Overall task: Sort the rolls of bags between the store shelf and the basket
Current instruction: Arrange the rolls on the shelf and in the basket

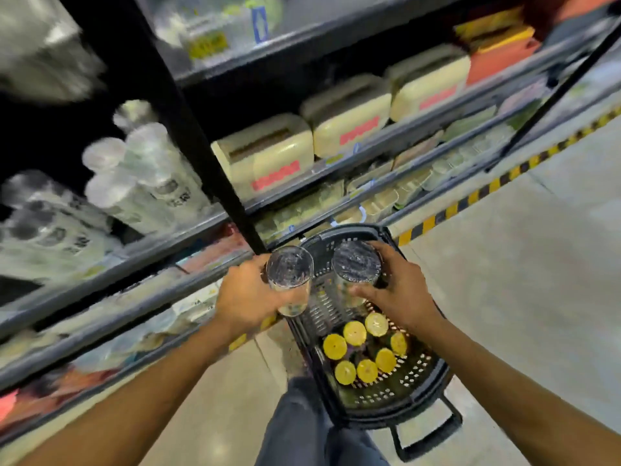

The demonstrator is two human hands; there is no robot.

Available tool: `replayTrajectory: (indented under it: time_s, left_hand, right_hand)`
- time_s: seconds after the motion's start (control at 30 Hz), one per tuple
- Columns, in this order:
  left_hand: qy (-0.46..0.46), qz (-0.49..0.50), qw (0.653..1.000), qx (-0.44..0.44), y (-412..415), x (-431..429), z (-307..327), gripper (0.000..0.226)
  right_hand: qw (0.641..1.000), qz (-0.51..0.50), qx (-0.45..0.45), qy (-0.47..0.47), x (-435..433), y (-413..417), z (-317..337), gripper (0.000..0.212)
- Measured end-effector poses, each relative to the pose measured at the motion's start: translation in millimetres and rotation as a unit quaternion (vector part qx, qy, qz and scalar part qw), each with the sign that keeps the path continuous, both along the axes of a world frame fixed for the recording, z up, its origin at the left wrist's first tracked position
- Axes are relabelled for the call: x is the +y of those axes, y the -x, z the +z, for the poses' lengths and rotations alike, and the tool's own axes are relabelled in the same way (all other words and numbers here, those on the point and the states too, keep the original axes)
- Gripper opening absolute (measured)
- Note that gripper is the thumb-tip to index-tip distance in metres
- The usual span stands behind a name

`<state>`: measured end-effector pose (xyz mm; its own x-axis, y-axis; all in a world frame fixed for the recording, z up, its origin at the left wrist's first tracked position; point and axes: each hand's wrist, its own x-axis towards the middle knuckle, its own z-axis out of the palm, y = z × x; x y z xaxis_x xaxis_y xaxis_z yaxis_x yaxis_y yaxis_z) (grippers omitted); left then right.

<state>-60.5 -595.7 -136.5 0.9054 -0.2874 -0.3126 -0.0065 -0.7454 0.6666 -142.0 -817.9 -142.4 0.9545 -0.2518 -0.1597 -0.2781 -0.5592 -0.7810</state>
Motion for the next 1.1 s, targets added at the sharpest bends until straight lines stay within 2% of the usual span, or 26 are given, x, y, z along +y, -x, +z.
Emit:
replayTrajectory:
  time_s: [0.2,0.33,0.47,0.57,0.63,0.7,0.83,0.97,1.1]
  left_hand:
    - [-0.012,0.032,0.997,-0.076,24.0,77.0,97.3,0.057]
    - [0.030,0.084,0.991,-0.104,38.4,126.6,131.9,0.053]
    - [0.053,0.127,0.979,-0.151,40.8,190.9,164.5,0.056]
    - [0.052,0.154,0.972,-0.168,31.4,242.5,185.0,0.047]
    - [0.048,0.164,0.968,-0.183,21.6,277.1,197.7,0.055]
    - [0.048,0.176,0.963,-0.200,9.2,311.0,206.7,0.059]
    - [0.065,0.201,0.950,-0.232,-20.4,362.2,220.1,0.049]
    - [0.088,0.220,0.944,-0.230,-51.0,389.3,216.5,0.048]
    - [0.114,0.225,0.945,-0.210,-83.1,400.4,198.2,0.047]
  right_hand:
    - [0.997,0.052,-0.046,-0.027,64.5,1.7,95.1,0.072]
    - [0.991,0.082,-0.052,-0.093,109.9,-5.6,123.3,0.062]
    - [0.982,0.136,-0.069,-0.115,166.1,-23.1,151.6,0.056]
    - [0.977,0.152,-0.083,-0.124,213.0,-46.2,169.3,0.069]
    - [0.975,0.155,-0.098,-0.126,246.1,-62.2,184.4,0.081]
    - [0.972,0.153,-0.118,-0.132,275.6,-80.3,195.9,0.077]
    - [0.969,0.137,-0.155,-0.134,322.8,-115.4,211.6,0.063]
    - [0.969,0.111,-0.174,-0.134,350.6,-147.3,214.9,0.053]
    - [0.972,0.088,-0.189,-0.105,362.9,-177.7,208.9,0.066]
